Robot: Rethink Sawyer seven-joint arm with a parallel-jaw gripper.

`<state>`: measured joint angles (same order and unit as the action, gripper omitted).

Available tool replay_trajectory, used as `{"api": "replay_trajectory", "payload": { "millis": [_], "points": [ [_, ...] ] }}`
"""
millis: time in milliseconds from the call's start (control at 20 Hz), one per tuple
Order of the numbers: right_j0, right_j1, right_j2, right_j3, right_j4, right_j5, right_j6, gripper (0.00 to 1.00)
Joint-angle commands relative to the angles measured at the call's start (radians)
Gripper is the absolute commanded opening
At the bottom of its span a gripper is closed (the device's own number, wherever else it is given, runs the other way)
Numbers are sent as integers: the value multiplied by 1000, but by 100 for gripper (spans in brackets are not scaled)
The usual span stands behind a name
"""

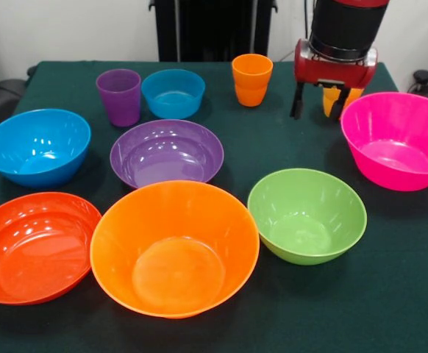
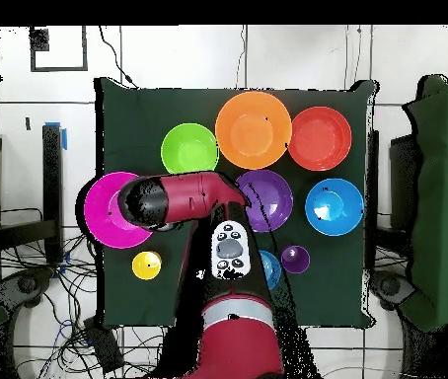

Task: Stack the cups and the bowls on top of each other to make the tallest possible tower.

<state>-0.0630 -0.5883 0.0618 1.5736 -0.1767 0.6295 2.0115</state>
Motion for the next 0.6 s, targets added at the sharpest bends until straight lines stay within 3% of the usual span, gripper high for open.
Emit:
{"api": "replay_trajectory", "payload": {
  "millis": [50,600],
  "points": [
    [10,35,27,-44,23,-43,126,100],
    [-3,-126,44,50,80,90,86,100]
  ]
}}
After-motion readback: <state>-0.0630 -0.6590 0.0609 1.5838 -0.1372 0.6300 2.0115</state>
